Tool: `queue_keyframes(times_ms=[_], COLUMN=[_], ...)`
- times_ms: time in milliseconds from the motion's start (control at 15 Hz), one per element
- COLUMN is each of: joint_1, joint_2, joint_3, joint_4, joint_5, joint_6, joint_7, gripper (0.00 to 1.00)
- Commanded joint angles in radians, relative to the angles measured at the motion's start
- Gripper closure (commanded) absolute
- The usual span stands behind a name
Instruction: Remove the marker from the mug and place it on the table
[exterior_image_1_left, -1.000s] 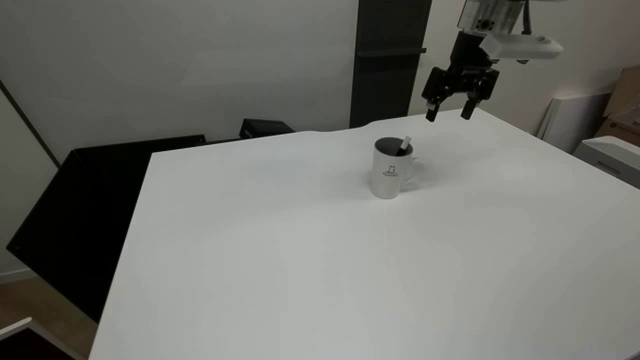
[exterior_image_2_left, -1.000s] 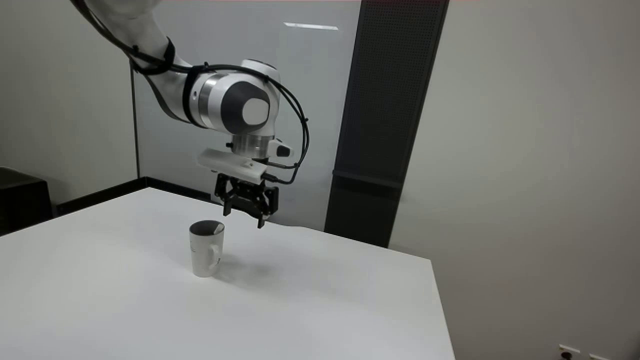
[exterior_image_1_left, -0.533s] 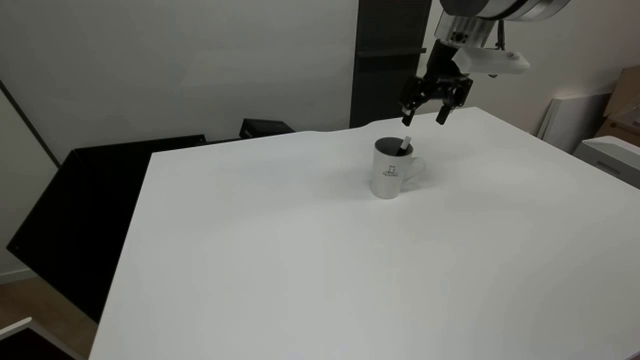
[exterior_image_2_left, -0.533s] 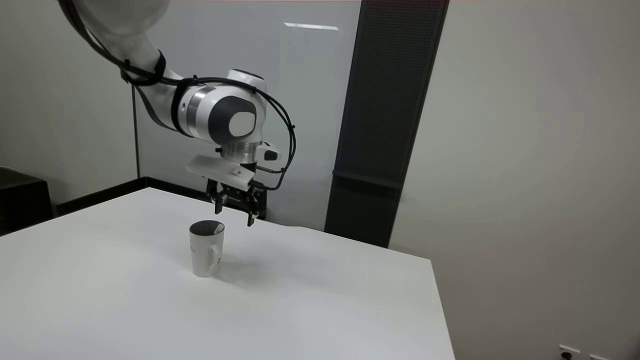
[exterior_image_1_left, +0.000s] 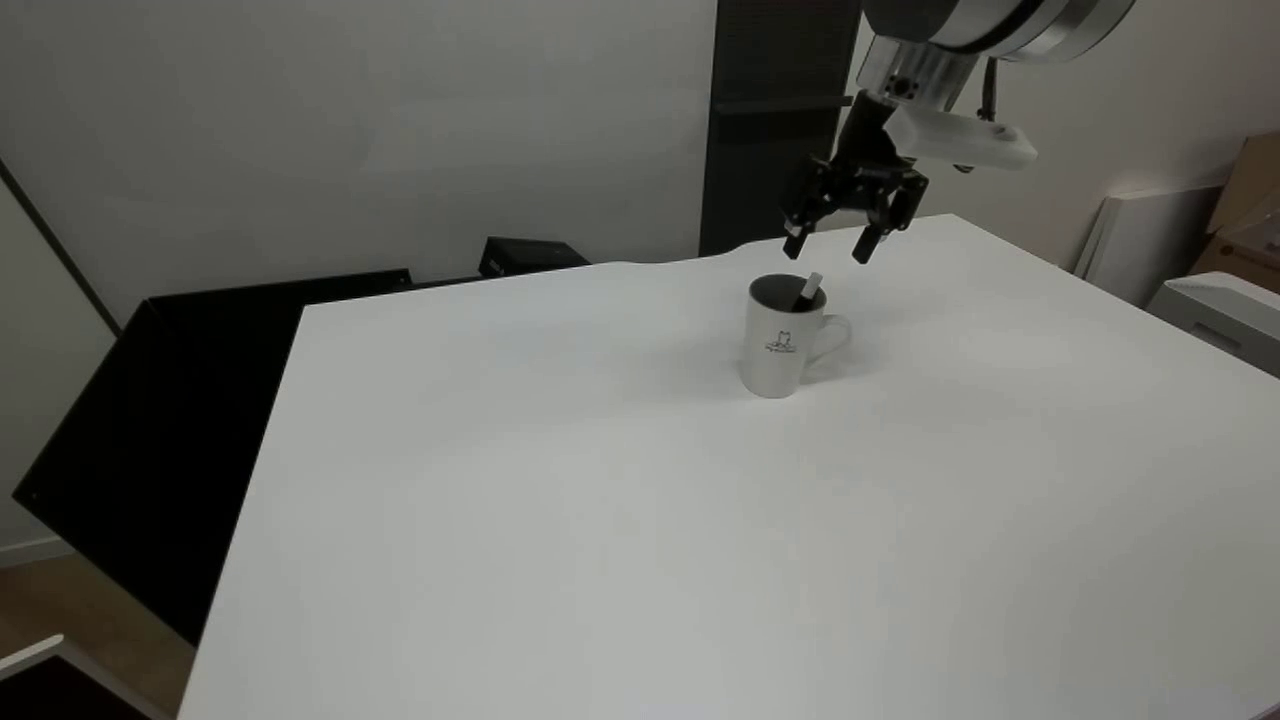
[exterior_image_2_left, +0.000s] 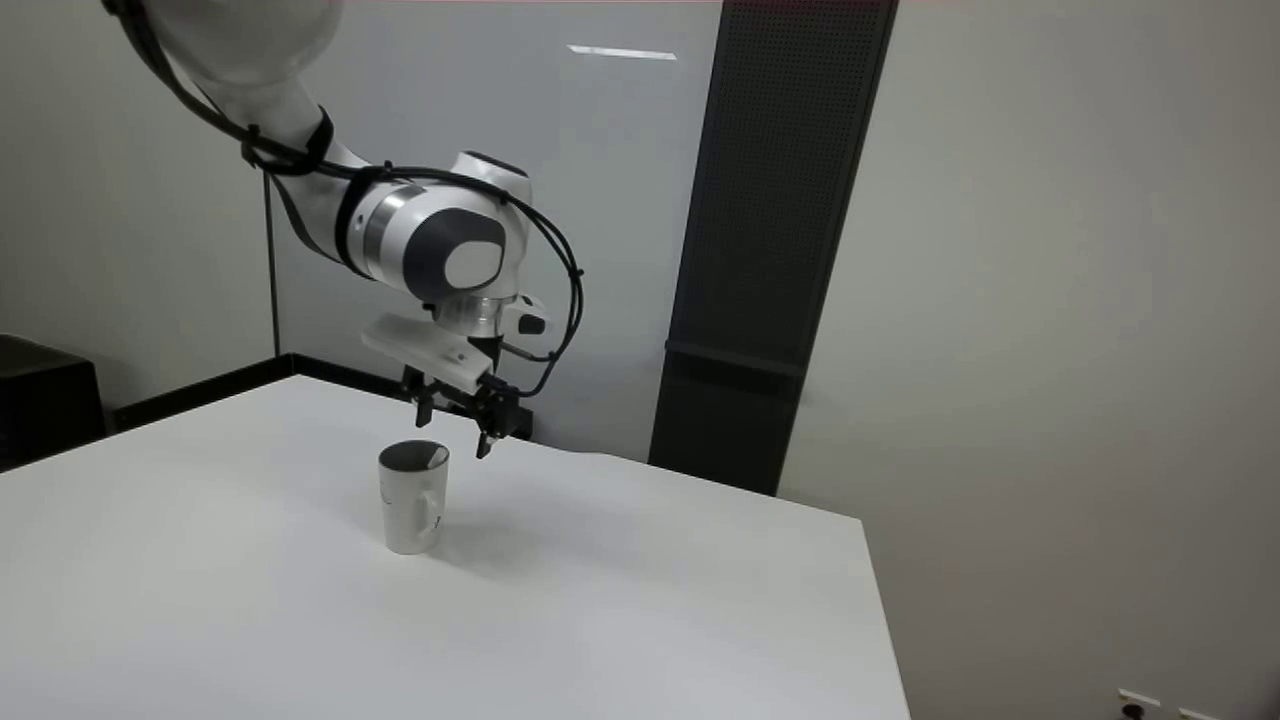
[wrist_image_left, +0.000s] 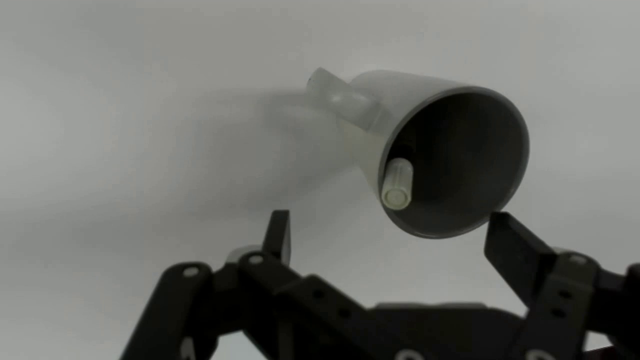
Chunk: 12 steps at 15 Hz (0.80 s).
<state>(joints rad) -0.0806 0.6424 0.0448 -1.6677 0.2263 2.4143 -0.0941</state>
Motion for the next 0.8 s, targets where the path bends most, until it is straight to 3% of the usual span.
queue_keyframes(times_ms=[0,733], joint_1=[-0.016,-0.017], joint_2=[0.020,0.043], joint_3=[0.012,0.016], joint_4=[0.024,0.028], joint_5=[0.034,0.076], joint_6=[-0.013,-0.011], joint_7=[0.035,0.048], gripper=[0.00,0.00])
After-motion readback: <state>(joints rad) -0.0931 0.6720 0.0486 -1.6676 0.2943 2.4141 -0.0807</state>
